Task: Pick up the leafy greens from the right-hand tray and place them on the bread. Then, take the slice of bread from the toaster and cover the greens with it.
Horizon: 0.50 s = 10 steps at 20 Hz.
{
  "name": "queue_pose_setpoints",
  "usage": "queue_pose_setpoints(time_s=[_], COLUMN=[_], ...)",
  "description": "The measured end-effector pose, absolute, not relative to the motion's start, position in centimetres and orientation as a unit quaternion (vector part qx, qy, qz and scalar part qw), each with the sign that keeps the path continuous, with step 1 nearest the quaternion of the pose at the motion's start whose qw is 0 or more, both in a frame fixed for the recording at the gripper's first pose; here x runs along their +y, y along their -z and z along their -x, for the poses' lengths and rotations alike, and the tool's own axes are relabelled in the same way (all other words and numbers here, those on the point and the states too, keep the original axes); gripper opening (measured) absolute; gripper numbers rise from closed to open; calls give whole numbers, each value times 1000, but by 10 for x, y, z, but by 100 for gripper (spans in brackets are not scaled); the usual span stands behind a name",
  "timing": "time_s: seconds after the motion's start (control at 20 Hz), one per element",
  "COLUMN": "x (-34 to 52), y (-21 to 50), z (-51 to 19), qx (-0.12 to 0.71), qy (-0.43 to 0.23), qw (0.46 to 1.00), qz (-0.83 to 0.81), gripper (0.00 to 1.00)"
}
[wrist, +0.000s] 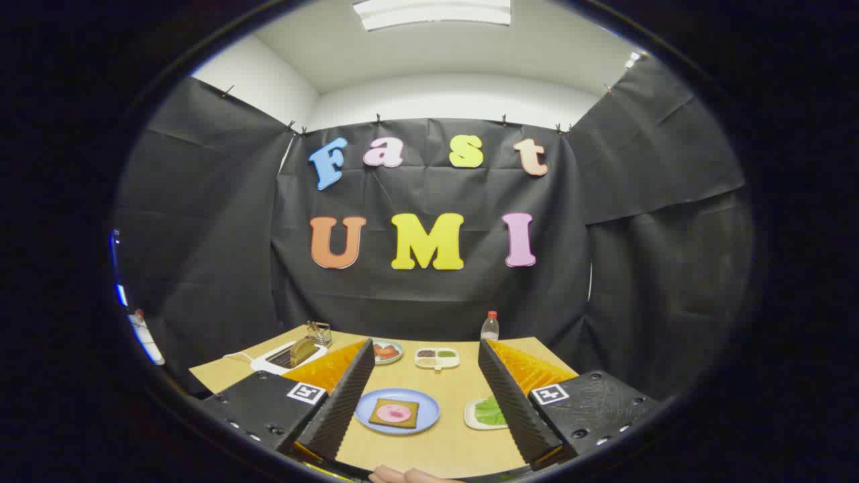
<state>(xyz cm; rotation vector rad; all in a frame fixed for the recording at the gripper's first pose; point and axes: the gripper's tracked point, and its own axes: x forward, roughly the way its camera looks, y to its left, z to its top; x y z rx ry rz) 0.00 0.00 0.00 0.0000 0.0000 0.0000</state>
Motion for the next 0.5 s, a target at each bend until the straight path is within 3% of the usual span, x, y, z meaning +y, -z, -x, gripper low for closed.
queue_pose_setpoints(time_s=[0.5], x=[-5], y=[3], z=[2], qx=[1], qy=[-3], qw=[1000], qz=[-2], gripper=[95])
